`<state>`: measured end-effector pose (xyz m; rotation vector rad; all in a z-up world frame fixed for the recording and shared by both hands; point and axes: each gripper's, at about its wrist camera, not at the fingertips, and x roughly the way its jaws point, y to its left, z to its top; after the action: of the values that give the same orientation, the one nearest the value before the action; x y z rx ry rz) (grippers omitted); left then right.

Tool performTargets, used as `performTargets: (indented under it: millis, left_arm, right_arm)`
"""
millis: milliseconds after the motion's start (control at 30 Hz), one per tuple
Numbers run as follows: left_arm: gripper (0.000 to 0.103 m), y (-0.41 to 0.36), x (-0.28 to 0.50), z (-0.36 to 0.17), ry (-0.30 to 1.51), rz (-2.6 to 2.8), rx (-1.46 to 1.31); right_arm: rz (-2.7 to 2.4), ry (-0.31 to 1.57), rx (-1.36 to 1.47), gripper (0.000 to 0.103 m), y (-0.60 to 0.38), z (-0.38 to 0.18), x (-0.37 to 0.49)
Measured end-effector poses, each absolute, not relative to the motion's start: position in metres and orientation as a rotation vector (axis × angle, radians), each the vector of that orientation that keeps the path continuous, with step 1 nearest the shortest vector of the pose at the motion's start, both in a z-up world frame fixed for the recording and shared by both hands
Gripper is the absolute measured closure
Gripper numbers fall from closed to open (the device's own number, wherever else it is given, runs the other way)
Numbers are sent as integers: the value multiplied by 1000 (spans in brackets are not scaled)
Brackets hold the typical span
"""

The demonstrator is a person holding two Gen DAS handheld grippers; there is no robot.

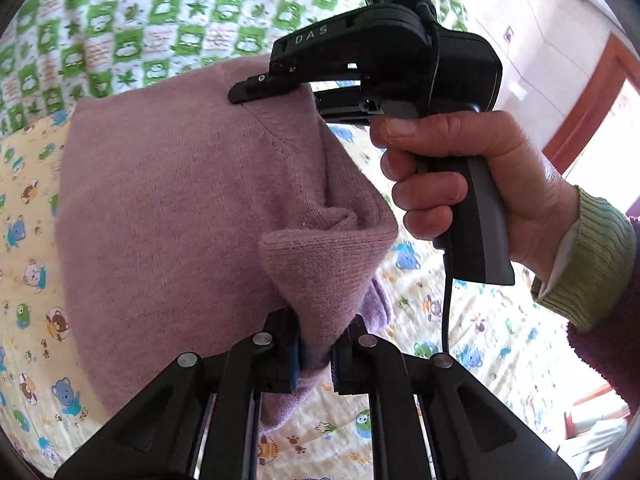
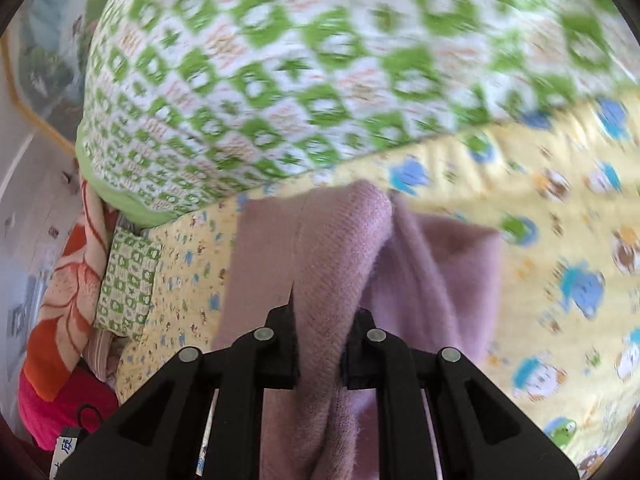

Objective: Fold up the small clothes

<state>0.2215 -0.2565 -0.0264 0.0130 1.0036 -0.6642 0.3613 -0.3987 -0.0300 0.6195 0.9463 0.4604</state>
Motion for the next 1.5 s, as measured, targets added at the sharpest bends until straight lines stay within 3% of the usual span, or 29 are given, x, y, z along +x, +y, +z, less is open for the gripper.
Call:
performTargets:
  millis: [433,567,667,700,733,800,1167,1500]
  left_arm:
    - [90,-280,229,-50,1061,-639,75]
    - [83,-280,232,-54,1092,-634,51]
    - [62,-274,233,-50,1106,-642,32]
    - [48,-270,228,-45,1106,-645,28]
    - [41,-264,222,-40,1097,-638,27]
    - [41,-251,210,-33,1084,-626,24]
    - [38,-133,157,-35,1148,-452,-181]
    - [36,-104,171,-38,1169,-270,-200]
  right_arm:
    - [460,953,609,88,-400,-59,370]
    - [463,957,681,81,-409,-68,366]
    - [419,956,702,73,-417,-62,356]
    - [394,949,699,70,-420,-57,350]
    - [372,943,692,68,-423,-53,344]
    - [326,922,676,63,-428,-42,326]
    - [202,886,676,63,-411,-8,192]
    - [269,935,645,63,-388,-28,211]
